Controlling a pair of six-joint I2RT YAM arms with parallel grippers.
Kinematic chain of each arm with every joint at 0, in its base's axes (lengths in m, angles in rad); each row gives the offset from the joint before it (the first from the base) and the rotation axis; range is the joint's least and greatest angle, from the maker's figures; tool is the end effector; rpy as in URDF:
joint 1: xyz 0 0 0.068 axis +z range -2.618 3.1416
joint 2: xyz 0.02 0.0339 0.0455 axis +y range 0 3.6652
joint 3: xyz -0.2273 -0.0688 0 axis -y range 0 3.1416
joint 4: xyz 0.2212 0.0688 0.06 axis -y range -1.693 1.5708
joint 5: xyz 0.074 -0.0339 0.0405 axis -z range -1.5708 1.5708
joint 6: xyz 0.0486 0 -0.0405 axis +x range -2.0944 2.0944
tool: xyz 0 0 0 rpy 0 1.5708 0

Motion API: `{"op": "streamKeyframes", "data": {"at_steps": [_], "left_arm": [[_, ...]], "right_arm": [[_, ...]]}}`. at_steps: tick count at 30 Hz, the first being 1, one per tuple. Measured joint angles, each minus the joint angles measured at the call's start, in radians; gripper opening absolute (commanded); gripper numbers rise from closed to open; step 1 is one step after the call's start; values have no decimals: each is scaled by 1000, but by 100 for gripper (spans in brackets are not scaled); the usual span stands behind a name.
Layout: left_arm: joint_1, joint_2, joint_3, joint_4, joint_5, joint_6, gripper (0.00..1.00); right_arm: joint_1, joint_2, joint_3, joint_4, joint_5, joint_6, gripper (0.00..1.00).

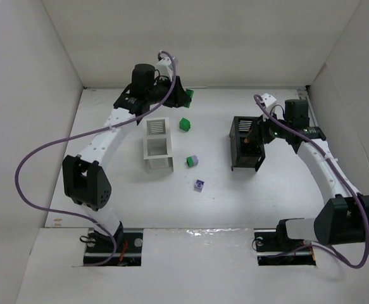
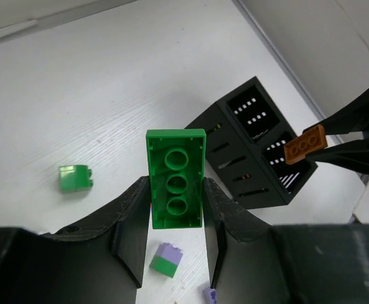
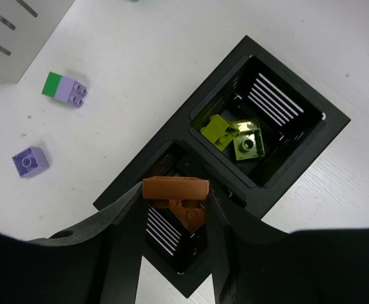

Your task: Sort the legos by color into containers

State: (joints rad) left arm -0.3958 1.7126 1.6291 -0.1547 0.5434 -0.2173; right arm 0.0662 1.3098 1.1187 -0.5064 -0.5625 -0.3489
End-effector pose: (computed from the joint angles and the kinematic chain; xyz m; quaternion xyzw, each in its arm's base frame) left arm 0.3501 -0.1735 0.3526 0.2327 0.7395 -0.3808 0.5040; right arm 0.2758 0.0443 0.2761 -0.2943 0.8277 0.1918 0.4377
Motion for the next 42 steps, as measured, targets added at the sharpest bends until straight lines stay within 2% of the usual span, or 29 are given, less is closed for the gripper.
{"op": "streamKeyframes", "data": {"at_steps": [2, 3, 4, 6, 15, 19, 26, 35, 39, 42], "left_arm": [[12, -24, -14, -16, -13, 21, 0], [18, -36, -23, -27, -22, 31, 0], [25, -48, -36, -32, -28, 41, 0], [33, -75, -66, -53, -41, 60, 0], [72, -182, -193, -182, -119, 133, 0], [92, -189, -202, -207, -141, 150, 0], [116, -143, -202, -210, -161, 161, 0], [121, -43, -203, -212, -244, 157, 3], [128, -23, -202, -212, -266, 156, 12], [135, -8, -202, -214, -283, 157, 31]], "right_arm": [[0, 0, -4, -6, 5, -3, 71], [0, 0, -4, -7, 6, -5, 87], [1, 0, -5, -7, 7, -7, 94], [2, -4, -8, -5, 10, -13, 99], [14, -123, -51, 53, -8, 3, 99], [28, -143, -52, 106, -25, 18, 99], [48, -78, -51, 114, -40, 39, 99], [48, -71, -38, 114, -53, 43, 99], [48, -54, -34, 113, -59, 43, 99], [48, -48, -34, 113, -64, 42, 99]]}}
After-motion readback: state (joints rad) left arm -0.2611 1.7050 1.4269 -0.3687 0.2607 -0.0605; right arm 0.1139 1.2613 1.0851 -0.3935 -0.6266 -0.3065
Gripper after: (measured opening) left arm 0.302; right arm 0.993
